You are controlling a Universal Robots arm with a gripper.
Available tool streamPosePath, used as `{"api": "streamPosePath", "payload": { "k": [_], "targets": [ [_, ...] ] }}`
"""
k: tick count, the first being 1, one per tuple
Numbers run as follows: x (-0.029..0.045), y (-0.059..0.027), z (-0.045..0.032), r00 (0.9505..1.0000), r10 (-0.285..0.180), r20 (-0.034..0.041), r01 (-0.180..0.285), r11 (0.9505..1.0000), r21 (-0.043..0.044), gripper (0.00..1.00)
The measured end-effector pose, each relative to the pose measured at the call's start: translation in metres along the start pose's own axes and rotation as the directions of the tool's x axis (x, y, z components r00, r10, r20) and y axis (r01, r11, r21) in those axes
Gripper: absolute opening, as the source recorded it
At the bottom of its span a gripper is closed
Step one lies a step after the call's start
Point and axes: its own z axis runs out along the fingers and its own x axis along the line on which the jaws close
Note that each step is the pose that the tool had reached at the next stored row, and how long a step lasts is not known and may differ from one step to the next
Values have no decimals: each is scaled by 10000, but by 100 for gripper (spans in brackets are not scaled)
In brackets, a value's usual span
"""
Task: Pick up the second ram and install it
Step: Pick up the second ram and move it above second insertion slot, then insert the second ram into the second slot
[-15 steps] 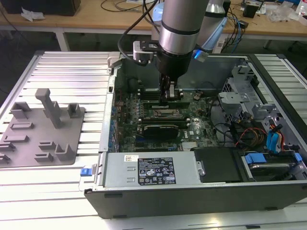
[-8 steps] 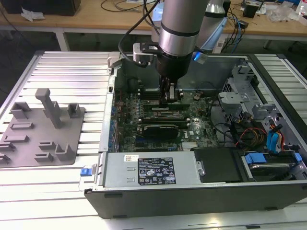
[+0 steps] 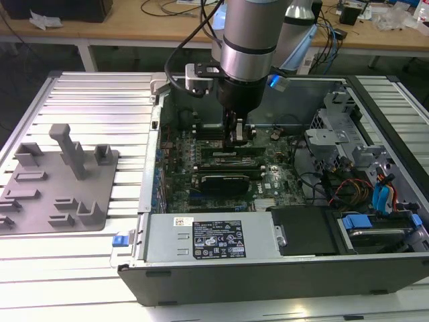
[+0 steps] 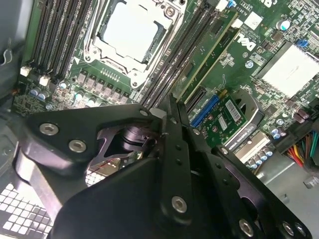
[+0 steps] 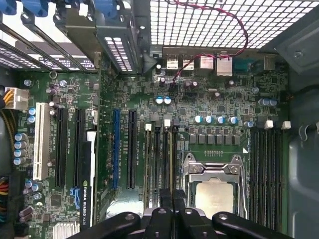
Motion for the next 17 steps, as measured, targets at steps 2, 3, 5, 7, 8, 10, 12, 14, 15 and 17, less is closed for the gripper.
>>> {"api": "streamPosePath", "payload": {
  "k": [2,3,5,7,8,10,12,14,15,17],
  "targets": [
    [0,0,0,10000,18,0,-18,10000,0,9],
    [0,0,0,10000,23,1,-23,10000,1,9],
    [0,0,0,10000,29,0,-29,10000,1,9],
    [0,0,1,10000,31,2,-31,10000,1,9],
    [0,0,0,10000,32,1,-32,10000,1,9],
    [0,0,0,10000,34,2,-34,10000,1,9],
    [0,0,0,10000,35,1,-35,10000,1,9],
    [0,0,0,10000,37,2,-37,10000,1,9],
    [6,0,1,10000,37,4,-37,10000,2,9],
    [33,1,4,10000,38,1,-38,10000,1,9]
  ]
}}
